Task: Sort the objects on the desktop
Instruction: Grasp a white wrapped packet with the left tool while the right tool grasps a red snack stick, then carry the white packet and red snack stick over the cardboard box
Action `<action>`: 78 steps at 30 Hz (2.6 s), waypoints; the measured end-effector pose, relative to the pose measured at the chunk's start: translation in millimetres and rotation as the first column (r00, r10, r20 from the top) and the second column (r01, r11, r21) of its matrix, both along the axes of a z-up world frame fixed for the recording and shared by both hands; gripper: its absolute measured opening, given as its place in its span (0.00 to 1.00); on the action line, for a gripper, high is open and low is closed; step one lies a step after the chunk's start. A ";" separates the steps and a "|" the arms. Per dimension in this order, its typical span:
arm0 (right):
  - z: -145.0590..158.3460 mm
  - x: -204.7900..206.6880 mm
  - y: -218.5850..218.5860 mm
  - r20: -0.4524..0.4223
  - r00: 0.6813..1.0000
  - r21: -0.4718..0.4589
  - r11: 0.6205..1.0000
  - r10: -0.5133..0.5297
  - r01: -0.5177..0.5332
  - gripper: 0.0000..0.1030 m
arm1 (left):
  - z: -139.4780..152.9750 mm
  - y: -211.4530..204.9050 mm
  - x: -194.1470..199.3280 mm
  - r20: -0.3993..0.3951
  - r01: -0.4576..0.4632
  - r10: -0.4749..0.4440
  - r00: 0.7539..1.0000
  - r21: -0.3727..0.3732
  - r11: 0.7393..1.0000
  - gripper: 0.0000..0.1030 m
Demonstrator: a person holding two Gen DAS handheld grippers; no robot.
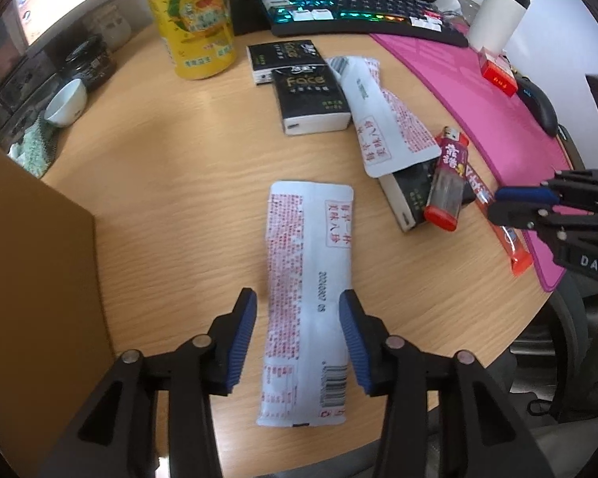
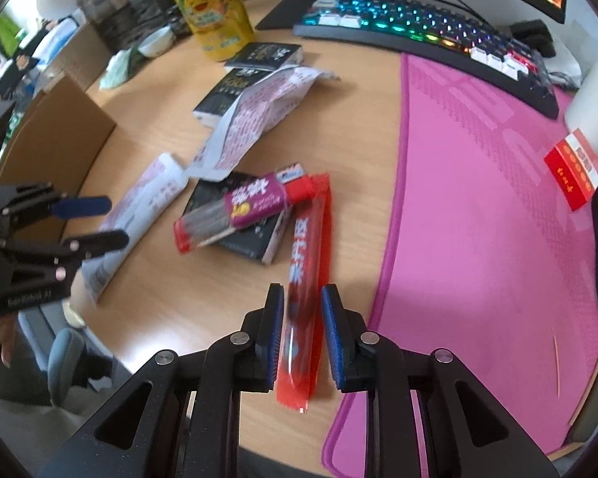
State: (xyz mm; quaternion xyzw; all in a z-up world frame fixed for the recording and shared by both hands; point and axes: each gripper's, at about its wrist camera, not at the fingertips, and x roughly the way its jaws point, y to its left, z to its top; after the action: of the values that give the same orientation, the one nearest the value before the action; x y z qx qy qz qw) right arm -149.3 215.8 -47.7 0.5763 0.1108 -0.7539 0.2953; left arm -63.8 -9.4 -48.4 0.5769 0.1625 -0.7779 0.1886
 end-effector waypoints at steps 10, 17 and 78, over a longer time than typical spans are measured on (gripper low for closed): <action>-0.1 -11.1 -5.0 -0.076 0.997 0.072 0.997 0.027 -0.022 0.23 | -9.9 7.6 -12.6 0.014 0.032 -0.032 0.999 -0.033 0.999 0.63; 1.9 -8.6 -8.1 -0.132 0.990 0.107 0.994 0.048 -0.033 0.19 | -9.1 5.9 -12.6 0.000 0.043 -0.043 0.999 -0.029 0.999 0.47; 130.3 81.2 -309.5 -0.162 0.843 -0.092 0.842 0.513 -0.531 0.18 | 134.3 -121.6 227.8 -0.278 -0.395 0.364 0.889 -0.061 0.917 0.15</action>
State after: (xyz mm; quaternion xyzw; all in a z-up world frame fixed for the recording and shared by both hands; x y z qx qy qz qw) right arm -68.1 -93.7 82.6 0.4525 0.2323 -0.6867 0.5194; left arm 164.0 -131.0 85.8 0.4144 0.2502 -0.8033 0.3470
